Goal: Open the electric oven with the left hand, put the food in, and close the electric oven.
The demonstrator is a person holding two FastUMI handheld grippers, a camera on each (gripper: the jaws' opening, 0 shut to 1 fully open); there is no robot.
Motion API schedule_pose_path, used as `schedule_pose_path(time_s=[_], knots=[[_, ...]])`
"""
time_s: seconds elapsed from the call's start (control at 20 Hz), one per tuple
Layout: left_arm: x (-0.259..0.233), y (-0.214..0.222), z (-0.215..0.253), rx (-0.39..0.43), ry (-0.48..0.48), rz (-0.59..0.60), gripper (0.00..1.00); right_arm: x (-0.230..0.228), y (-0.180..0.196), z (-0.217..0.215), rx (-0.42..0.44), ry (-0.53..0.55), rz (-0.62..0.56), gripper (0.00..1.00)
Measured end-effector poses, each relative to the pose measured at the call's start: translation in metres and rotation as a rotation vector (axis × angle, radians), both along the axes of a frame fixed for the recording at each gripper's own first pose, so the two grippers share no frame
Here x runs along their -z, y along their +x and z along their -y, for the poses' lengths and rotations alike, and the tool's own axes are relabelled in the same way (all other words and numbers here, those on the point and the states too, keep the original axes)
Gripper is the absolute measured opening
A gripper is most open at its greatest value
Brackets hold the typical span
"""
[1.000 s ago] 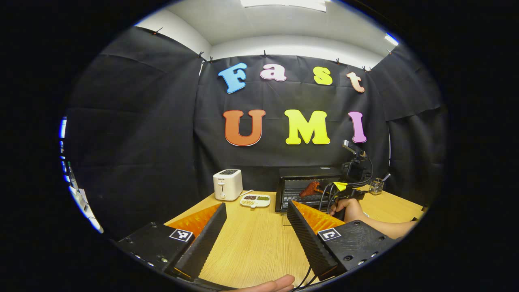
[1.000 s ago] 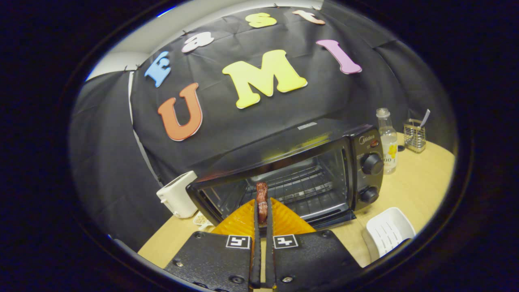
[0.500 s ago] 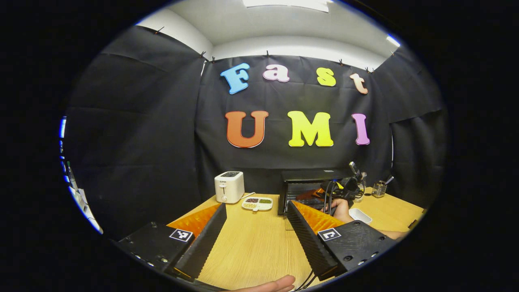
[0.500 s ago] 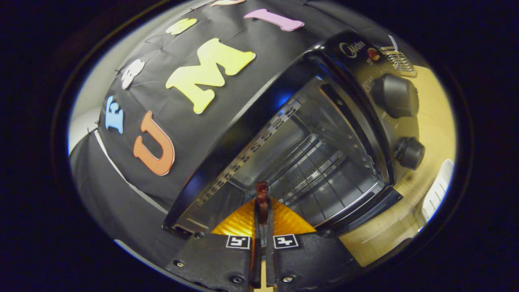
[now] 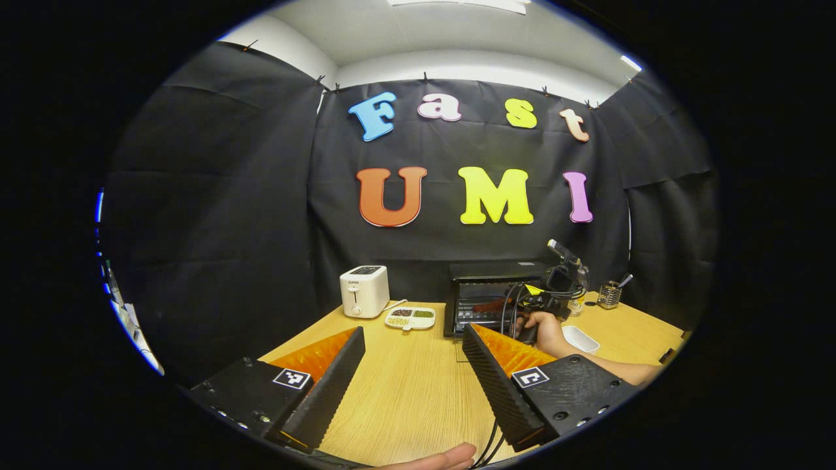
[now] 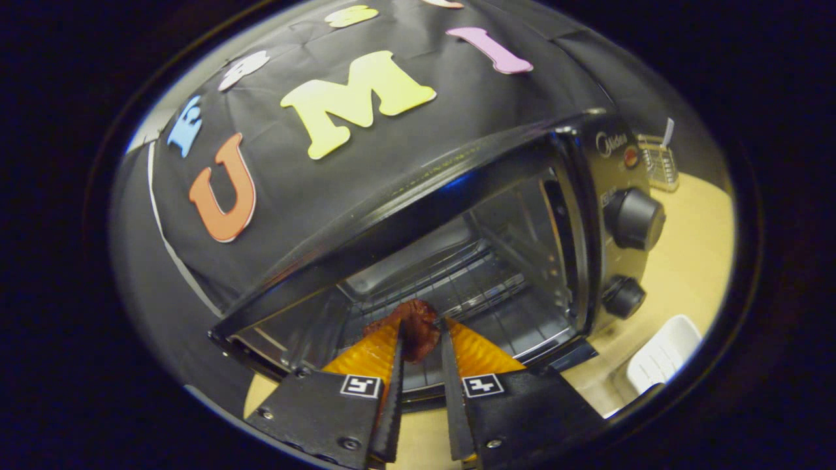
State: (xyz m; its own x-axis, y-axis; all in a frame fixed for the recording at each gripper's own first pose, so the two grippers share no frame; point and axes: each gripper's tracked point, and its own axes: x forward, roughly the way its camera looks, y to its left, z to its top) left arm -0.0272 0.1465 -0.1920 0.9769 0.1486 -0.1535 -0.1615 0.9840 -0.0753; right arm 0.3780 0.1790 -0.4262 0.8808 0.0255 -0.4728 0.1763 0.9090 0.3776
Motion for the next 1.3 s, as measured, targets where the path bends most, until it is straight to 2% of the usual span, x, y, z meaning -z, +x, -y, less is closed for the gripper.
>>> schedule_pose_path(time_s=[0.1, 0.15, 0.25, 0.5, 0.65, 0.7, 0.85, 0.9, 0.95, 1.0, 1.05, 1.1, 1.15, 1.2, 1.25, 1.3], knots=[[0.002, -0.003, -0.001, -0.005, -0.014, -0.008, 0.96, -0.010, -0.011, 0.003, -0.023, -0.074, 0.032, 0.41], [0.001, -0.003, -0.001, -0.005, -0.022, -0.010, 0.96, -0.014, -0.020, 0.001, -0.039, -0.093, 0.038, 0.50], [0.003, -0.006, 0.002, -0.001, -0.036, -0.017, 0.96, -0.025, -0.043, 0.000, -0.072, -0.104, 0.033, 0.58], [0.000, -0.014, 0.013, 0.004, -0.033, -0.031, 0.96, -0.070, -0.109, -0.002, -0.182, -0.131, 0.075, 0.66], [-0.003, -0.018, 0.025, 0.017, -0.043, -0.034, 0.96, -0.106, -0.148, 0.008, -0.225, -0.212, 0.139, 0.80], [-0.004, -0.018, 0.029, 0.024, -0.043, -0.034, 0.96, -0.120, -0.161, 0.013, -0.231, -0.235, 0.169, 0.80], [-0.006, -0.013, 0.044, 0.051, -0.041, -0.034, 0.96, -0.155, -0.195, 0.031, -0.227, -0.256, 0.234, 0.89], [-0.005, -0.010, 0.051, 0.062, -0.038, -0.036, 0.96, -0.169, -0.205, 0.039, -0.223, -0.255, 0.255, 0.97], [-0.004, -0.007, 0.056, 0.072, -0.037, -0.037, 0.96, -0.183, -0.215, 0.045, -0.221, -0.255, 0.278, 0.92], [-0.005, -0.003, 0.061, 0.080, -0.035, -0.032, 0.96, -0.199, -0.224, 0.052, -0.217, -0.264, 0.306, 0.93], [-0.004, 0.002, 0.066, 0.088, -0.036, -0.032, 0.96, -0.217, -0.234, 0.061, -0.213, -0.275, 0.338, 1.00], [-0.001, 0.007, 0.071, 0.096, -0.041, -0.036, 0.96, -0.234, -0.246, 0.067, -0.215, -0.274, 0.373, 0.96], [0.001, 0.013, 0.075, 0.103, -0.046, -0.040, 0.96, -0.241, -0.256, 0.070, -0.221, -0.276, 0.389, 1.00], [0.002, 0.018, 0.080, 0.111, -0.051, -0.040, 0.96, -0.250, -0.267, 0.075, -0.226, -0.283, 0.403, 0.96], [0.004, 0.025, 0.085, 0.119, -0.058, -0.039, 0.96, -0.259, -0.278, 0.085, -0.225, -0.301, 0.411, 1.00], [0.006, 0.031, 0.091, 0.131, -0.063, -0.037, 0.96, -0.269, -0.287, 0.093, -0.214, -0.317, 0.425, 0.96]])
